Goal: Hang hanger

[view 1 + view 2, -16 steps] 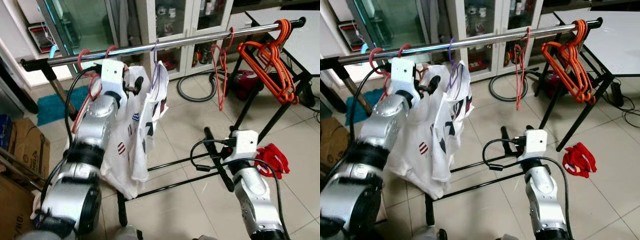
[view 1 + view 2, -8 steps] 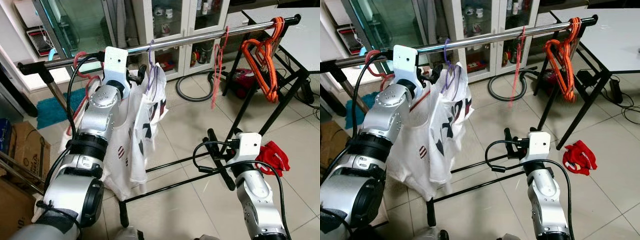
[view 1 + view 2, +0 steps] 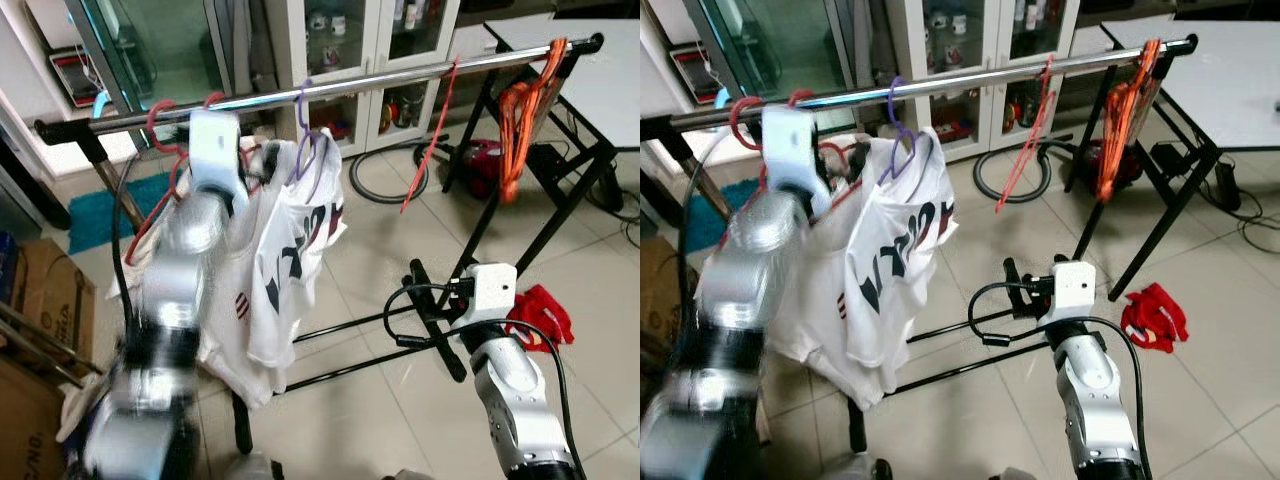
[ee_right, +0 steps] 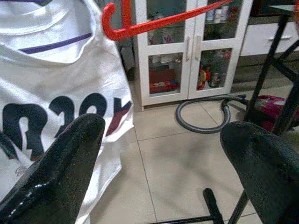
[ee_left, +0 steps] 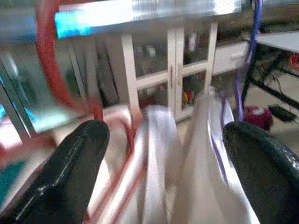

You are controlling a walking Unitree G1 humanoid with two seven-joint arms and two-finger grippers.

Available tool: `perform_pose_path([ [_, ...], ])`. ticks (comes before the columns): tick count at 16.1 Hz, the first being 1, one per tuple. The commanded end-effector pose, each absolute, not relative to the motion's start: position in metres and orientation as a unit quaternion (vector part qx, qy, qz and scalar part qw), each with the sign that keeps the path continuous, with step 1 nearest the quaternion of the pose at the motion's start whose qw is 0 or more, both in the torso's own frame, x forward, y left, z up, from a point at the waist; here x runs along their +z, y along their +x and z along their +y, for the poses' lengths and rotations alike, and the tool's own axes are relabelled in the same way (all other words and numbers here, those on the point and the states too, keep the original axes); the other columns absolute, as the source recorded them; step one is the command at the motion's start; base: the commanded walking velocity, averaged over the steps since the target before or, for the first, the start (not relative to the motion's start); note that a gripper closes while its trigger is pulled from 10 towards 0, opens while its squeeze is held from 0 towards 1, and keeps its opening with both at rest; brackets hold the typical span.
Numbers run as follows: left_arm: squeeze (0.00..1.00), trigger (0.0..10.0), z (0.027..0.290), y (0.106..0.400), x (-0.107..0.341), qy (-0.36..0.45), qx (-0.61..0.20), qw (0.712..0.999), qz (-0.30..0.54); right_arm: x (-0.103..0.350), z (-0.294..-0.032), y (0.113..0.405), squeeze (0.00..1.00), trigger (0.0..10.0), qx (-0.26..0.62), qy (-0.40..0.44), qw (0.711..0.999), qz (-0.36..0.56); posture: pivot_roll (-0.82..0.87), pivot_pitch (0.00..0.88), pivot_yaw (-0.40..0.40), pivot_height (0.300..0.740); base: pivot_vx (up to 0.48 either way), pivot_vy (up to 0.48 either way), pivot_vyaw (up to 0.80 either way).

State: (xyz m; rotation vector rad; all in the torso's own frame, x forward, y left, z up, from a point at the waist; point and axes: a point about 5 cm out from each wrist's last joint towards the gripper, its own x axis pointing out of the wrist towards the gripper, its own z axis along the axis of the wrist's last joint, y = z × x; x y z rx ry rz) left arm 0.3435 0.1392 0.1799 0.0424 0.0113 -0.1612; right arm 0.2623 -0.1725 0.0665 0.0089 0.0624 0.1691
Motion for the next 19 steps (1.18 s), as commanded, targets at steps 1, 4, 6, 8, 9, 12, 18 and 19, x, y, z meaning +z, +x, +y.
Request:
perform_pose_path([
  [1,0.0,10.0,0.135,0.334,0.18,0.02,-0.08,0.997,0.01,0.065,-0.171,0.265,0.0,10.0,0.094,0.003,0.995,0.041,0.06,0.0,0.017,0.74,0.0,0.0,0.0],
  [4,0.0,10.0,0.134,0.317,0.175,0.013,-0.071,0.997,0.026,0.064,-0.167,0.268,0.0,10.0,0.113,0.001,0.993,0.045,0.08,0.0,-0.006,0.74,0.0,0.0,0.0],
  [6,0.0,10.0,0.142,0.317,0.18,0.026,-0.054,0.998,0.02,0.065,-0.167,0.271,0.0,10.0,0.119,-0.002,0.992,0.046,0.09,0.0,-0.018,0.74,0.0,0.0,0.0],
  [8,0.0,10.0,0.15,0.318,0.19,0.043,-0.044,0.998,0.005,0.066,-0.167,0.274,0.0,10.0,0.122,-0.004,0.991,0.045,0.09,0.0,-0.025,0.74,0.0,0.0,0.0],
  [9,0.0,10.0,0.157,0.318,0.196,0.046,-0.038,0.998,0.0,0.066,-0.167,0.275,0.0,10.0,0.124,-0.004,0.991,0.045,0.09,0.0,-0.027,0.74,0.0,0.0,0.0],
  [12,0.0,10.0,0.155,0.314,0.213,0.034,-0.06,0.998,-0.009,0.067,-0.168,0.276,0.0,10.0,0.126,-0.005,0.991,0.044,0.09,0.0,-0.029,0.74,0.0,0.0,0.0],
  [18,0.0,10.0,0.16,0.33,0.199,0.015,-0.06,0.998,0.025,0.068,-0.164,0.28,0.0,10.0,0.125,-0.002,0.991,0.041,0.08,0.0,-0.024,0.74,0.0,0.0,0.0],
  [19,0.0,10.0,0.162,0.334,0.197,0.02,-0.058,0.998,0.027,0.068,-0.164,0.281,0.0,10.0,0.125,-0.002,0.991,0.041,0.08,0.0,-0.022,0.74,0.0,0.0,0.0],
])
